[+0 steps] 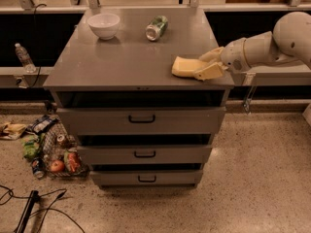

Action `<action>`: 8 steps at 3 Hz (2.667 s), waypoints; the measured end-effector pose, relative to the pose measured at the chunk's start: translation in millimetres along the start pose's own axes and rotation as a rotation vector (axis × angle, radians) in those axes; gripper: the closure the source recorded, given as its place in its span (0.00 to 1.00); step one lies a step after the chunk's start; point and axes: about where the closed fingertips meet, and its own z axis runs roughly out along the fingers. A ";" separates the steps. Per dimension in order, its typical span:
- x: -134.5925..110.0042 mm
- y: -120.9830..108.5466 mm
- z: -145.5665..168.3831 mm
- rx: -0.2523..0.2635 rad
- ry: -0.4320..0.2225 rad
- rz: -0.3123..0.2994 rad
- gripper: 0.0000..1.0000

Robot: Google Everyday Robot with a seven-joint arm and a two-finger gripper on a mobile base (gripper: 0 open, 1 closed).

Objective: Place sponge into white bowl

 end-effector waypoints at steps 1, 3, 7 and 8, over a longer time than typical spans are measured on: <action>-25.1 4.2 5.7 -0.011 -0.069 -0.001 0.87; -93.1 -4.4 6.3 0.081 -0.189 0.027 1.00; -106.2 -60.0 161.9 -0.033 -0.040 0.069 1.00; -171.2 -85.9 154.0 0.043 -0.154 0.030 1.00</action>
Offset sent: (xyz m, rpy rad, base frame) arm 0.0305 0.0774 0.1367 0.2668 -0.1883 -0.1382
